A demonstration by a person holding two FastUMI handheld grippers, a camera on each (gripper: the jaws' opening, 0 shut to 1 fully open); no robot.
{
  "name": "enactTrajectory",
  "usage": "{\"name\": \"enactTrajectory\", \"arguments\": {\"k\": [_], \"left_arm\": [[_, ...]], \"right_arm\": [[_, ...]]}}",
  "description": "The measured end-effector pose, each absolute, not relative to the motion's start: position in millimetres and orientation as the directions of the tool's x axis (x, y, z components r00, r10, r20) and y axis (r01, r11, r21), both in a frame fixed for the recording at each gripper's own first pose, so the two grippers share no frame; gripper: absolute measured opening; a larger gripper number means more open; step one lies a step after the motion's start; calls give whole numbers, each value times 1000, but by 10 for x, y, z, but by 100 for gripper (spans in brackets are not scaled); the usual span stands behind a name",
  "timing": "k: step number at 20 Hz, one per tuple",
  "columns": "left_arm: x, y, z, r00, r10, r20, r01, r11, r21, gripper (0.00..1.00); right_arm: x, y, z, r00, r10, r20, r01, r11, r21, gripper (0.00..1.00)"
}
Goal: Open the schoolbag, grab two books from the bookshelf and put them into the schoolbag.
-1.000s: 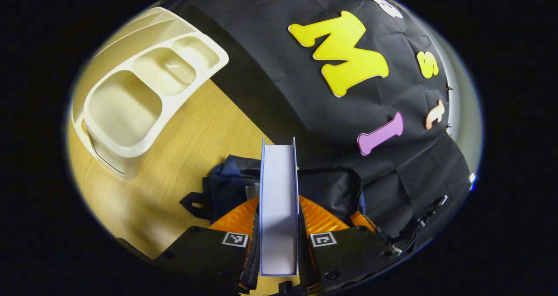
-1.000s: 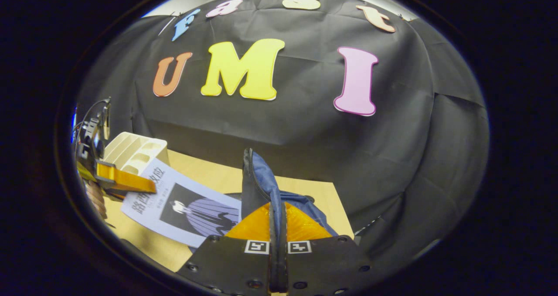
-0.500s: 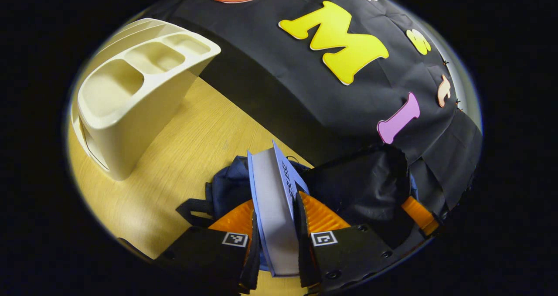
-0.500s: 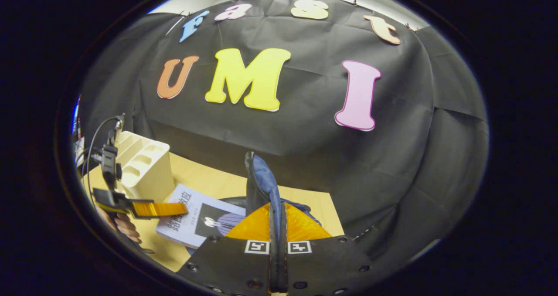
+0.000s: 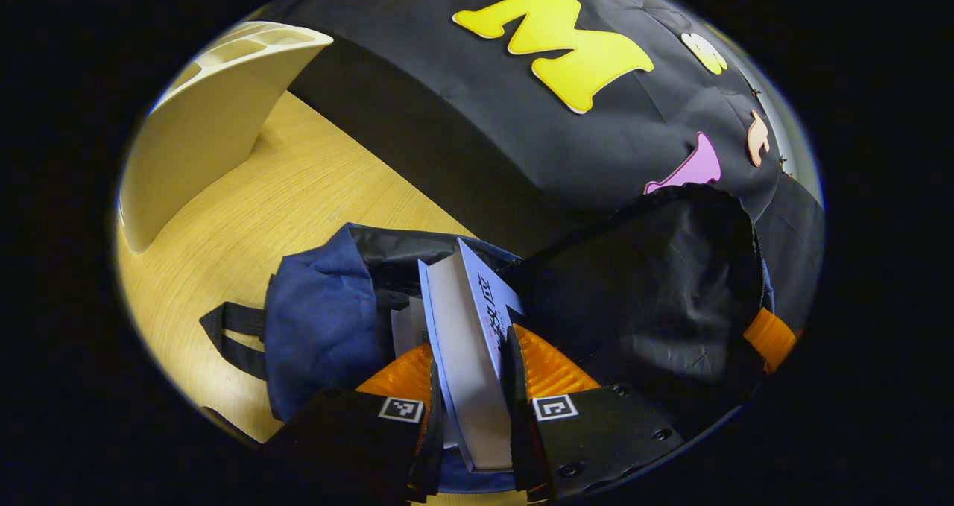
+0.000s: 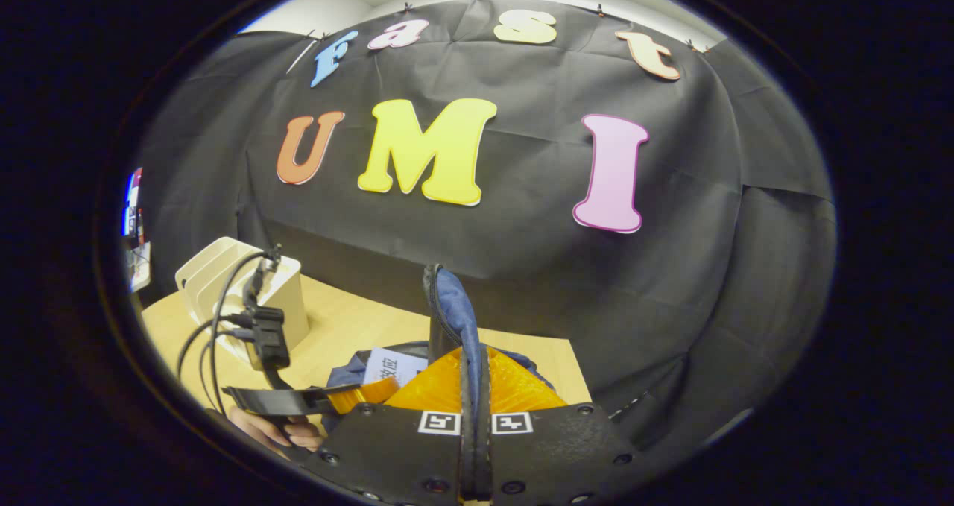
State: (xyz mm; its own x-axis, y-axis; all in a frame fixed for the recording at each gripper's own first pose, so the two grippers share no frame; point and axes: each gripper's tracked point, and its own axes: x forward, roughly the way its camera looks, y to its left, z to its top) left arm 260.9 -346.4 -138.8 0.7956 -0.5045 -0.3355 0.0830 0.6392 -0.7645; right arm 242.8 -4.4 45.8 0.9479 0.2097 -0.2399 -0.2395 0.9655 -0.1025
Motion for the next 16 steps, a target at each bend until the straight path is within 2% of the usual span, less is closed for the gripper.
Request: {"name": "enactTrajectory", "arguments": {"k": [9, 13, 14, 16], "left_arm": [[2686, -3742, -1631, 787, -508, -351, 67, 635, -769, 43], [2696, -3664, -1665, 776, -490, -397, 79, 699, -710, 54], [2714, -3664, -1656, 777, -487, -399, 91, 714, -694, 60], [2717, -3619, -1642, 774, -477, -416, 104, 745, -659, 66]], "right_arm": [[2420, 1, 389, 944, 218, -249, -248, 964, -95, 1], [2429, 27, 376, 943, 218, -253, -245, 966, -80, 1], [2436, 26, 360, 943, 216, -255, -243, 967, -78, 1], [2487, -86, 348, 955, 160, -251, -189, 978, -94, 0]]}}
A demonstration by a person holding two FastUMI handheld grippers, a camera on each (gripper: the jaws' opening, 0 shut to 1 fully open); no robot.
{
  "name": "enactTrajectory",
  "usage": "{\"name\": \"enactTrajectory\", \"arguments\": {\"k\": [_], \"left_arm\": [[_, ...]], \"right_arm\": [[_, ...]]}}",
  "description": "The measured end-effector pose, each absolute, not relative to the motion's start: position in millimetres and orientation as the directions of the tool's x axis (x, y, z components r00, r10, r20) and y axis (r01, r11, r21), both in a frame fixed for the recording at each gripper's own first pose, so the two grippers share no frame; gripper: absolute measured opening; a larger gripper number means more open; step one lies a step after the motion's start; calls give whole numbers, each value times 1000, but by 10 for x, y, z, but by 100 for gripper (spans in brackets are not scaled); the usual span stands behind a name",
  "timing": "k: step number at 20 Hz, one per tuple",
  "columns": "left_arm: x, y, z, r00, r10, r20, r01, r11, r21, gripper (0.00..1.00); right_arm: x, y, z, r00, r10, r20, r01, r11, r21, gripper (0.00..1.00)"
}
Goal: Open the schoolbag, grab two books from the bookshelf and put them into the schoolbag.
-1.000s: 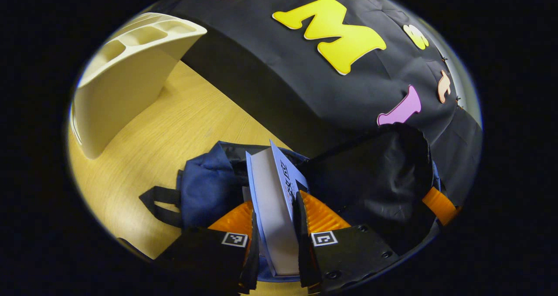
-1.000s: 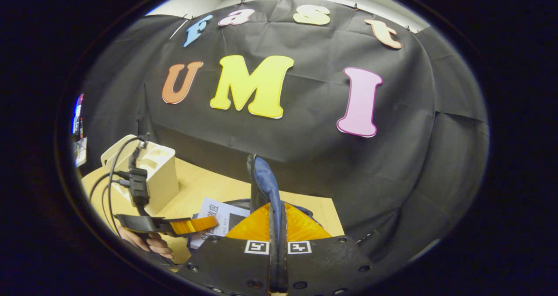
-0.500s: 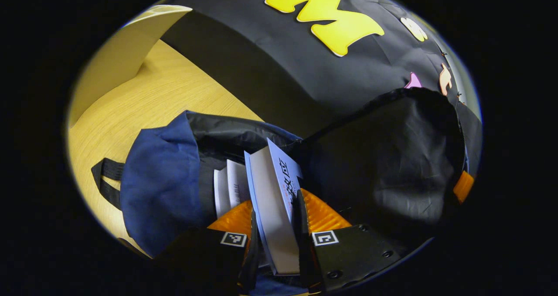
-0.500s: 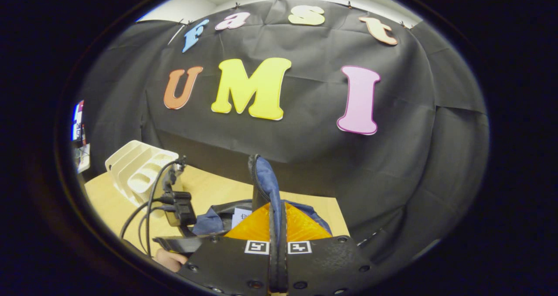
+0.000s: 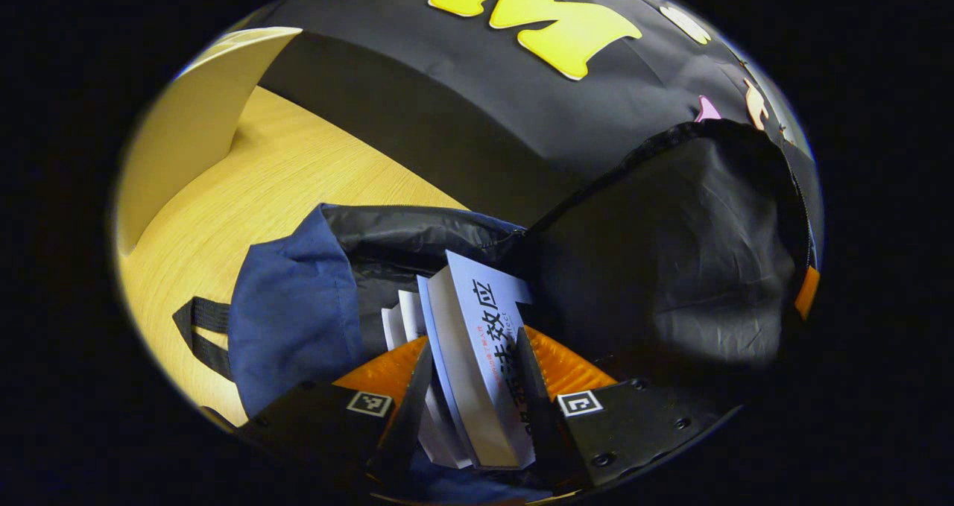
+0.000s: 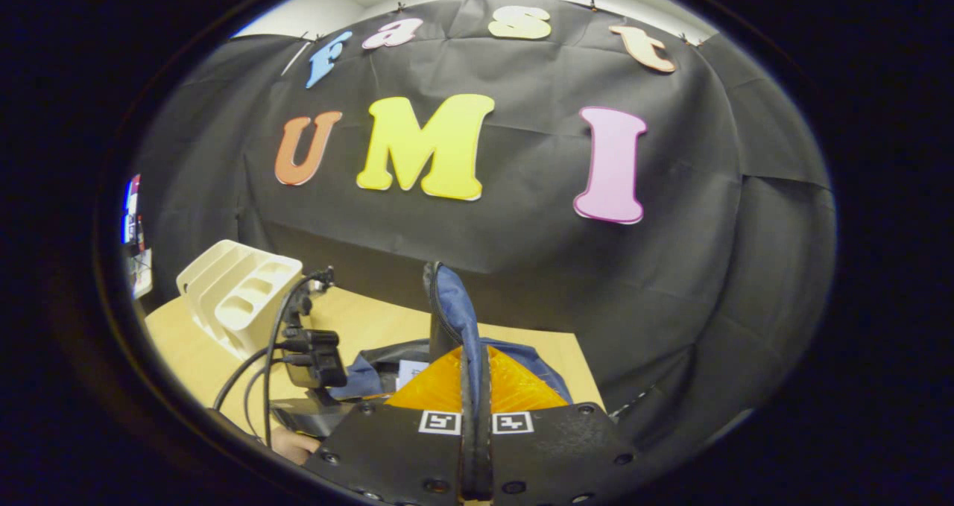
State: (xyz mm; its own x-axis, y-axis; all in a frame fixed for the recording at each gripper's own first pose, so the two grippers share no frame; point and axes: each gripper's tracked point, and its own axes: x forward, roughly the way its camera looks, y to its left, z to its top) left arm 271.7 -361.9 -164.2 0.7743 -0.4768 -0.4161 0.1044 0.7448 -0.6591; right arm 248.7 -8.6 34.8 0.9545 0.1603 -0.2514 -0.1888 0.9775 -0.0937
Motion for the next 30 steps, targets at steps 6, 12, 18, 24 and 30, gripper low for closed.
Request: {"name": "enactTrajectory", "arguments": {"k": [6, 12, 18, 24, 30], "left_arm": [[2628, -3183, -1467, 817, -372, -442, 162, 882, -443, 82], [2444, -2266, -1074, 891, -265, -370, 143, 935, -325, 89], [2097, -1319, -771, 937, -155, -314, 93, 975, -202, 95], [1711, -588, -379, 973, -62, -223, 42, 995, -93, 99], [1234, -177, -159, 978, -53, -200, 31, 993, -112, 99]], "right_arm": [[2469, -184, 190, 952, 129, -276, -148, 988, -47, 0], [2391, -266, 28, 953, 87, -291, -97, 995, -21, 10], [2216, -367, -7, 960, 13, -280, -15, 1000, -6, 29], [1815, -371, 149, 974, -6, -224, 10, 1000, 20, 78], [1235, -380, 319, 986, -9, -164, 13, 1000, 27, 94]]}}
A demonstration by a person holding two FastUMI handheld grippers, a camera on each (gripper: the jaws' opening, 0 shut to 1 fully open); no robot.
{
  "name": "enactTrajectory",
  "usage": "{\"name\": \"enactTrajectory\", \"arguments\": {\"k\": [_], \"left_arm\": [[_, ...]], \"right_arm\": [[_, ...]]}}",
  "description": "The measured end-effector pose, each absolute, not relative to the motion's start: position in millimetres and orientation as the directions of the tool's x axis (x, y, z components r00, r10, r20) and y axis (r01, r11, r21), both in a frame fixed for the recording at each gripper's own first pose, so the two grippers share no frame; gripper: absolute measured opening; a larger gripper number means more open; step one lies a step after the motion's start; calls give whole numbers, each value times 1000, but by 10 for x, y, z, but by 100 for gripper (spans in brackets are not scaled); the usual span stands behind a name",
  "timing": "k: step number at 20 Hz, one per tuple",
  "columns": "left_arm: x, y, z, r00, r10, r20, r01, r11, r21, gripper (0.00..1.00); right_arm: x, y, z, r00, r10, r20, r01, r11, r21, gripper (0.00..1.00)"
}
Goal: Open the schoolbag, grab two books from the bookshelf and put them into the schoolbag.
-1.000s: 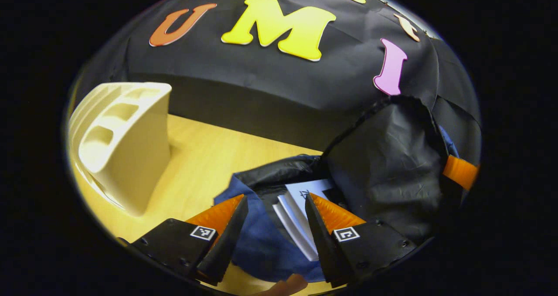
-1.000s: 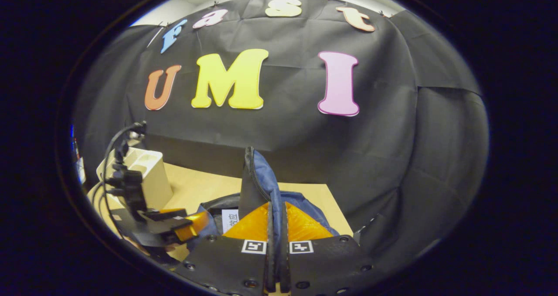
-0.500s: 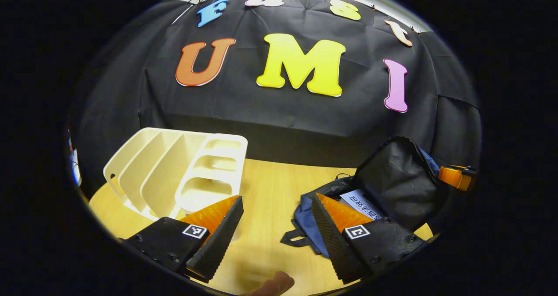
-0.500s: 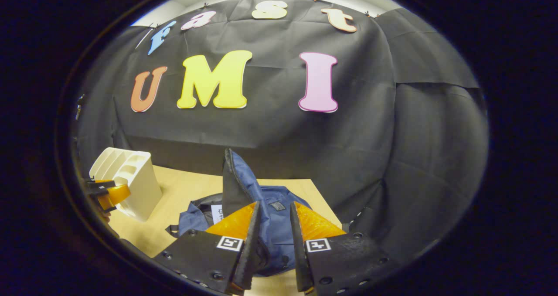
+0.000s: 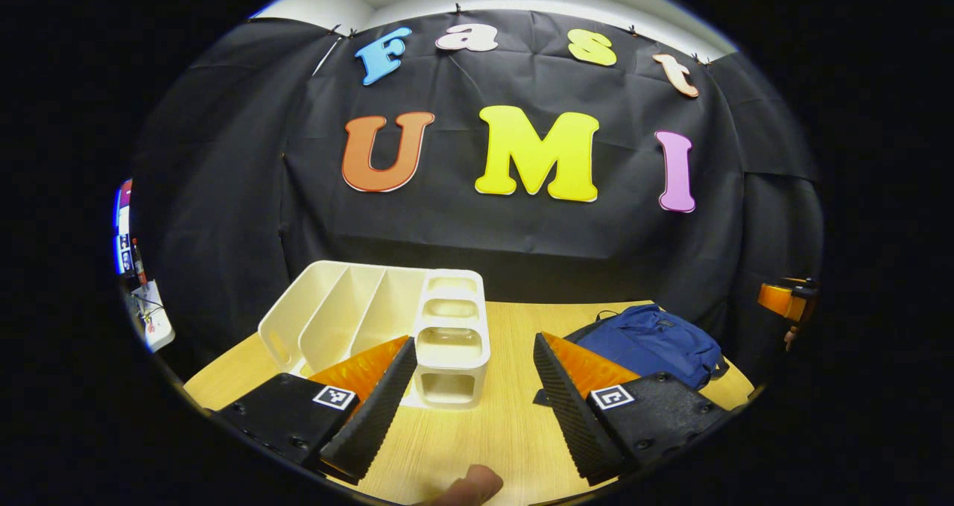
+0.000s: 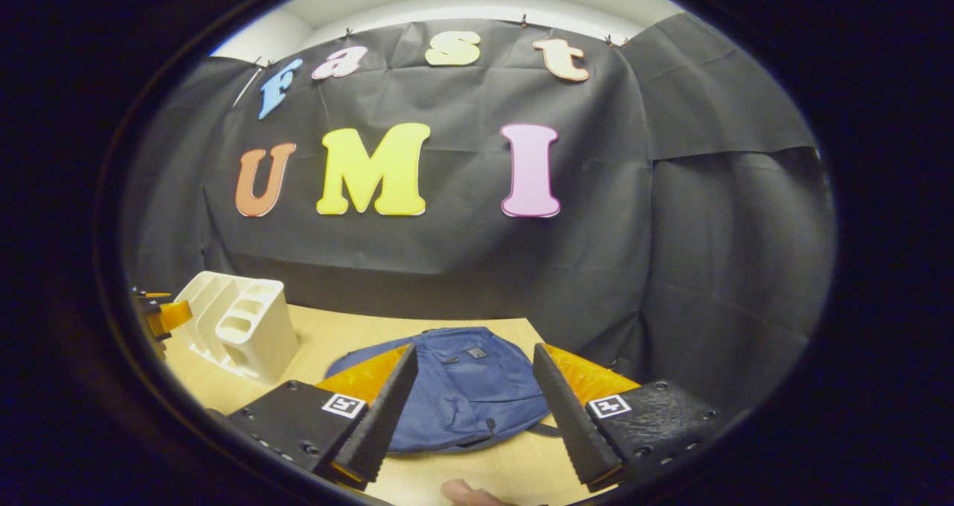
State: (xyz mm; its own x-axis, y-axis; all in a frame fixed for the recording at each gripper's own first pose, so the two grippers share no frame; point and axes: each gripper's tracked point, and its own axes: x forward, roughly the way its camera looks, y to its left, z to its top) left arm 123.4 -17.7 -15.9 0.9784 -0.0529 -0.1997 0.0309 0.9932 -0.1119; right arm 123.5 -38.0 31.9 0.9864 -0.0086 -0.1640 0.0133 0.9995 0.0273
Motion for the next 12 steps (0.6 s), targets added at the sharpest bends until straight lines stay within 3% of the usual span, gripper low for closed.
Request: {"name": "enactTrajectory", "arguments": {"k": [3, 6, 12], "left_arm": [[1028, 11, -111, 985, -26, -170, 7, 994, -110, 98], [890, 33, -189, 983, -47, -177, 29, 994, -101, 98], [824, 436, -286, 987, 10, -162, -19, 998, -56, 98]], "right_arm": [[910, -365, 335, 991, -21, -131, 20, 1000, -6, 97], [716, -322, 313, 993, -16, -118, 14, 1000, -22, 94], [836, -362, 180, 994, -43, -97, 45, 999, 13, 96]]}}
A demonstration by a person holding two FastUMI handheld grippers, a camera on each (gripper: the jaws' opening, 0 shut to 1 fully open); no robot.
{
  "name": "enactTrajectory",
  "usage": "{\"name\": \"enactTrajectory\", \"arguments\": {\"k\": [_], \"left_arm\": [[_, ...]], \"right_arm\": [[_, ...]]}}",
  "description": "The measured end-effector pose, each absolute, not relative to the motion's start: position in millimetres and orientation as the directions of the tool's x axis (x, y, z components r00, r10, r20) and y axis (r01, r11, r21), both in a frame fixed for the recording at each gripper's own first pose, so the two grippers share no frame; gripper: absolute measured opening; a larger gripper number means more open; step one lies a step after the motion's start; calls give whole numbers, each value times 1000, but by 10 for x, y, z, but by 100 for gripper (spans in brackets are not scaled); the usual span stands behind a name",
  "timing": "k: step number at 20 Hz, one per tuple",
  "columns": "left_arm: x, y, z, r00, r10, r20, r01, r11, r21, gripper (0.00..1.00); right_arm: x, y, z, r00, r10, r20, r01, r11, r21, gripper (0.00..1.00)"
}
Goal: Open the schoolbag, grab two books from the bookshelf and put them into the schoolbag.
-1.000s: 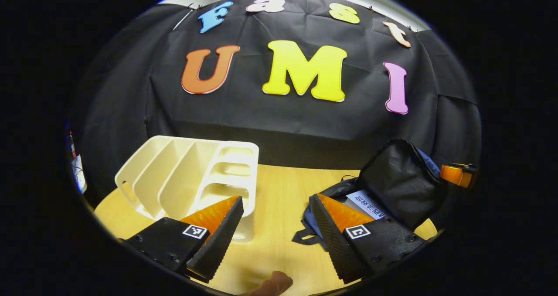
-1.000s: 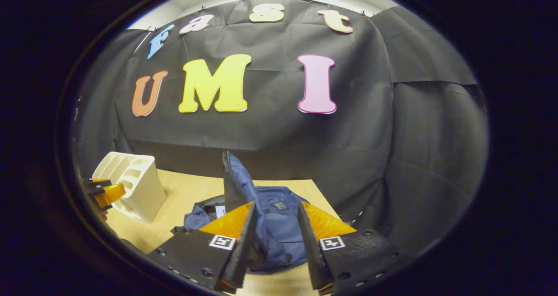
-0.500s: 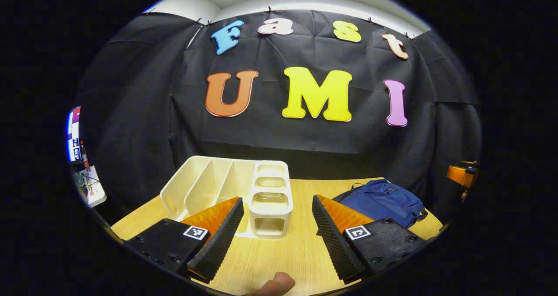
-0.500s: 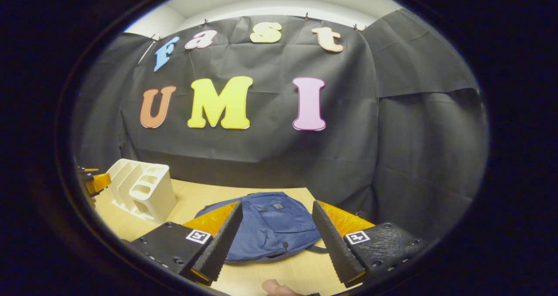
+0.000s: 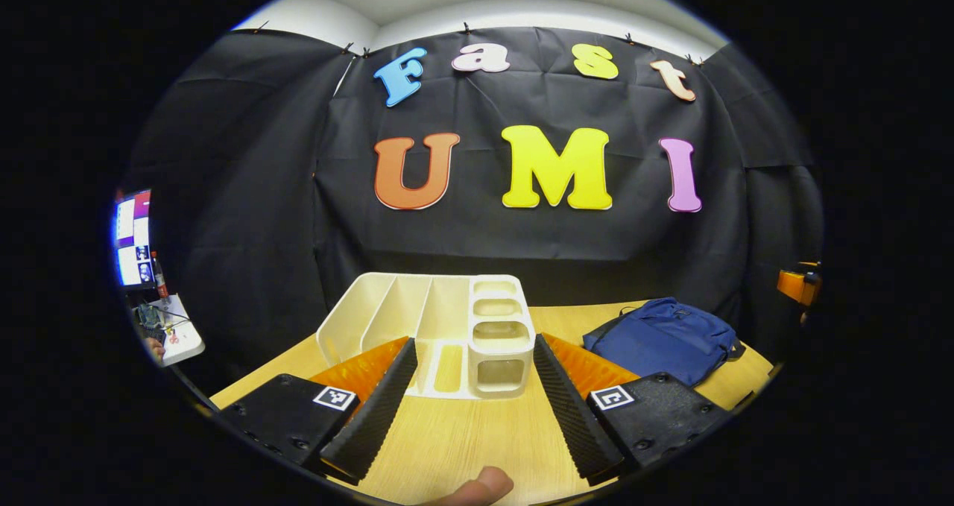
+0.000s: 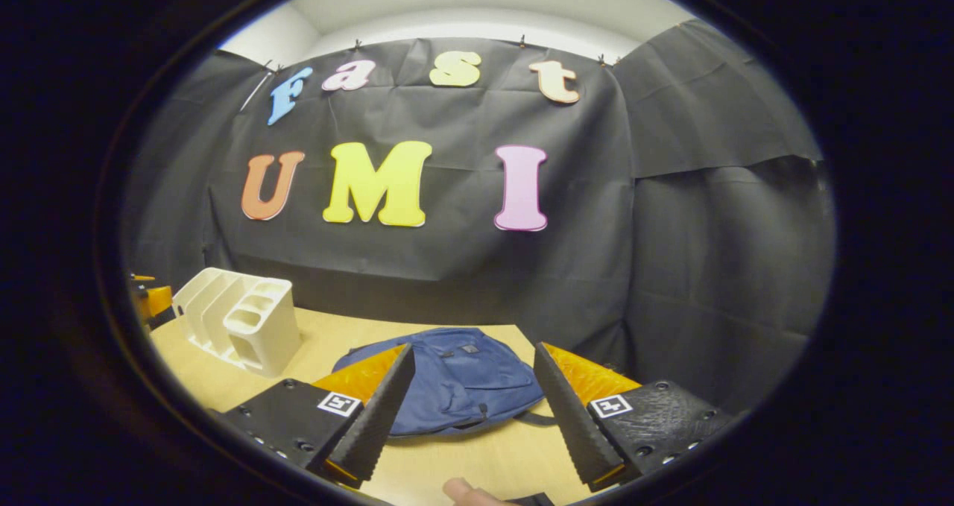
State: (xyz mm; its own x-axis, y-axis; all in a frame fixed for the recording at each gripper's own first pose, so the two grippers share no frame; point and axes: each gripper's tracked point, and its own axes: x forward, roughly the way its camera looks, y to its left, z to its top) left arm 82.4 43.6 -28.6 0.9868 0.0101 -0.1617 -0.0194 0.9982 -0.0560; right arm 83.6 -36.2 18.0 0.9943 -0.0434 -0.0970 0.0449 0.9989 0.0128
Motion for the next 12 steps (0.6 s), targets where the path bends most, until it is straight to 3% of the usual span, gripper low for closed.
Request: {"name": "enactTrajectory", "arguments": {"k": [5, 11, 12], "left_arm": [[835, 590, -597, 980, 32, -195, -39, 999, -34, 98], [891, 651, -713, 981, 63, -183, -69, 997, -24, 99], [910, 648, -689, 982, 69, -177, -75, 997, -26, 99]], "right_arm": [[1024, -451, -117, 988, -76, -133, 76, 997, -10, 96], [1074, -390, -203, 992, -45, -115, 44, 999, -7, 99], [1076, -402, -210, 992, -42, -115, 42, 999, -1, 95]]}}
